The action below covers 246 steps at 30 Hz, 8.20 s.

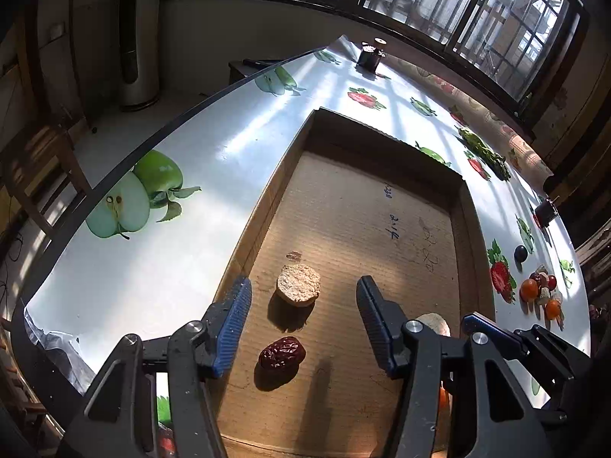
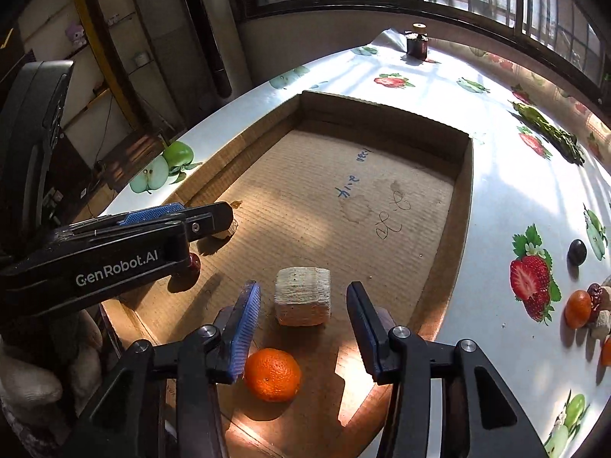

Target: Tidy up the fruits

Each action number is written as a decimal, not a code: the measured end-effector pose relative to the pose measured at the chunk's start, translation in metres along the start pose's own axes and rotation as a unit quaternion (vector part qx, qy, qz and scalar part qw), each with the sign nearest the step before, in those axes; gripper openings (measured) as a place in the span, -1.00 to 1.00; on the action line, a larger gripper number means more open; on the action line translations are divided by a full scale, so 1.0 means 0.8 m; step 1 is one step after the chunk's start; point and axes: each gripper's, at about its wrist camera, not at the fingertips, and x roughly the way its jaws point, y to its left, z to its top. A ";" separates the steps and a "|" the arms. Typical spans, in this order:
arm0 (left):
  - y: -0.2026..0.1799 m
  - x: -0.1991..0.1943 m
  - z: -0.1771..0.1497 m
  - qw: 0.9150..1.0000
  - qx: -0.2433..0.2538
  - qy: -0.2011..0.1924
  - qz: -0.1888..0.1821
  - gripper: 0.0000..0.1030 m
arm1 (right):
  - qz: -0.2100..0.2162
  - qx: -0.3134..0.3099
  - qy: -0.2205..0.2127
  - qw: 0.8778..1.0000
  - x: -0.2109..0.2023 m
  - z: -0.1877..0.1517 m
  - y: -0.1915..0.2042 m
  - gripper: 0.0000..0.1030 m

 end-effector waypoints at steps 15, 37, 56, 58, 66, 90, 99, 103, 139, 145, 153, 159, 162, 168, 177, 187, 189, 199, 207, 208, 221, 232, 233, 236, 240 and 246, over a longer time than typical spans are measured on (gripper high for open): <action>-0.082 -0.049 -0.029 0.997 0.073 -0.036 -0.013 0.47 | -0.023 0.124 -0.094 0.988 -0.110 -0.057 -0.086 0.19; -0.183 -0.038 -0.058 0.985 0.172 -0.024 0.003 0.49 | -0.045 0.211 -0.098 0.972 -0.139 -0.111 -0.194 0.26; -0.232 0.001 -0.063 0.980 0.200 0.012 0.005 0.49 | -0.108 0.253 -0.107 0.956 -0.180 -0.142 -0.298 0.29; -0.240 0.007 -0.062 0.979 0.202 0.016 -0.001 0.49 | -0.131 0.269 -0.109 0.948 -0.195 -0.149 -0.327 0.30; -0.295 0.035 -0.058 0.975 0.216 0.030 -0.037 0.49 | -0.180 0.317 -0.098 0.926 -0.224 -0.161 -0.415 0.31; -0.398 0.131 -0.069 0.952 0.288 0.025 -0.097 -0.19 | -0.119 0.237 -0.063 0.962 -0.123 -0.126 -0.386 -0.04; -0.380 0.119 -0.068 0.959 0.256 0.041 -0.111 -0.40 | -0.133 0.229 -0.070 0.962 -0.121 -0.126 -0.379 -0.28; -0.355 0.090 -0.065 0.963 0.236 0.043 -0.123 -0.40 | -0.132 0.243 -0.078 0.958 -0.130 -0.130 -0.380 -0.28; -0.027 0.090 0.072 0.994 0.081 0.077 0.019 -0.38 | 0.031 0.032 0.043 0.998 0.067 0.055 -0.032 -0.26; -0.025 0.081 0.074 0.995 0.074 0.066 0.009 -0.13 | 0.017 0.022 0.034 0.999 0.065 0.059 -0.026 -0.21; -0.026 0.010 0.071 0.998 0.059 0.006 -0.002 -0.02 | 0.034 0.050 -0.021 0.998 -0.001 0.055 -0.042 0.01; -0.050 -0.060 0.058 0.996 0.065 -0.037 -0.038 0.09 | 0.018 0.062 -0.060 0.996 -0.073 0.031 -0.066 0.10; -0.071 -0.104 0.053 0.993 0.079 -0.061 -0.066 0.09 | 0.013 0.070 -0.075 0.995 -0.112 0.017 -0.084 0.11; -0.110 -0.218 0.053 0.978 0.125 -0.127 -0.109 0.12 | -0.032 0.094 -0.111 0.989 -0.207 -0.003 -0.130 0.17; -0.147 -0.394 0.094 0.953 0.166 -0.208 -0.147 0.16 | -0.119 0.136 -0.207 0.962 -0.409 -0.011 -0.197 0.17; -0.136 -0.558 0.136 0.936 0.180 -0.301 -0.042 0.35 | -0.200 0.182 -0.303 0.914 -0.630 -0.010 -0.228 0.17; -0.135 -0.585 0.145 0.931 0.176 -0.320 -0.010 0.46 | -0.235 0.170 -0.315 0.904 -0.672 -0.001 -0.218 0.19; -0.183 -0.507 0.134 0.937 0.215 -0.276 -0.006 0.64 | -0.296 0.112 -0.291 0.903 -0.669 0.054 -0.209 0.49; -0.261 -0.238 0.082 0.963 0.230 -0.064 -0.124 0.64 | -0.169 0.188 -0.171 0.952 -0.428 -0.012 -0.298 0.51; -0.270 -0.199 0.070 0.964 0.229 -0.039 -0.132 0.64 | -0.154 0.199 -0.160 0.955 -0.400 -0.025 -0.310 0.51; -0.362 0.084 -0.025 0.964 0.219 0.101 -0.114 -0.34 | -0.101 0.308 -0.076 0.943 -0.171 -0.113 -0.455 0.03; -0.429 0.147 -0.023 0.960 0.200 0.118 -0.157 -0.33 | -0.123 0.248 -0.055 0.959 -0.132 -0.121 -0.439 -0.23; -0.433 0.149 -0.023 0.960 0.203 0.114 -0.157 -0.33 | -0.121 0.250 -0.055 0.959 -0.132 -0.122 -0.440 -0.29; -0.436 0.148 -0.023 0.958 0.216 0.110 -0.151 -0.32 | -0.117 0.257 -0.058 0.958 -0.135 -0.125 -0.444 -0.30; -0.413 0.131 -0.022 0.964 0.239 0.086 -0.074 -0.33 | -0.118 0.271 -0.059 0.953 -0.139 -0.128 -0.450 -0.30; -0.371 0.123 -0.010 0.972 0.196 0.091 -0.092 -0.33 | -0.107 0.291 -0.062 0.949 -0.143 -0.131 -0.457 -0.30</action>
